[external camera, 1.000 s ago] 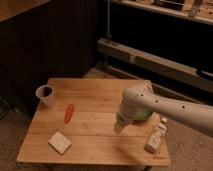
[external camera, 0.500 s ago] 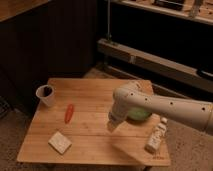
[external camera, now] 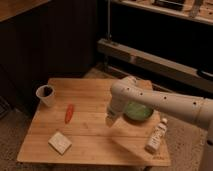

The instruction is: Drag the ceramic bowl in a circle

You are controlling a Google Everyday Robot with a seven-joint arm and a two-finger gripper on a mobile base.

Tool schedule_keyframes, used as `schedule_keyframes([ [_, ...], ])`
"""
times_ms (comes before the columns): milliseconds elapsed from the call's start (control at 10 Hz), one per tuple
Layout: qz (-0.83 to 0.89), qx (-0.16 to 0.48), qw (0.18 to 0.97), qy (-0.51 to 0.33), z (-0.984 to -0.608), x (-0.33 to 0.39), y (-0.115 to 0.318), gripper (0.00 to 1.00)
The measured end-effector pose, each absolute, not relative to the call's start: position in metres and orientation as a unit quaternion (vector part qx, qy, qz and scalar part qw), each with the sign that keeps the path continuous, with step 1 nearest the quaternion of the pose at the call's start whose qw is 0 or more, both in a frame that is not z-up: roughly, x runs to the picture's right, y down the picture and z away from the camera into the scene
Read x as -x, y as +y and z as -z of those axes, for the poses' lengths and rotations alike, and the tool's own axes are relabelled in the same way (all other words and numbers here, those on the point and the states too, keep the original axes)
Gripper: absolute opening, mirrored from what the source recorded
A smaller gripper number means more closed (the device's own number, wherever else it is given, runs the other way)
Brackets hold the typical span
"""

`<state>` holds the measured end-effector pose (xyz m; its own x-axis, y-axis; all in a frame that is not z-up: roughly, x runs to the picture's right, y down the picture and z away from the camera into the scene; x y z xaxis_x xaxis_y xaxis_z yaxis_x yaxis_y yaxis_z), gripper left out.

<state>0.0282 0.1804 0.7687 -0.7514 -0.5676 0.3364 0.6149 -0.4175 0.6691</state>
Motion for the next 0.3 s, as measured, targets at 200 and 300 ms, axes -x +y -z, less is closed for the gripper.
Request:
schedule_keyframes([
  [200,0.824,0.004,0.387,-0.415,-0.766,-0.043,0.179,0.47],
  [300,0.820,-0.002,0.397,-0.412,-0.765,-0.047,0.177,0.55],
])
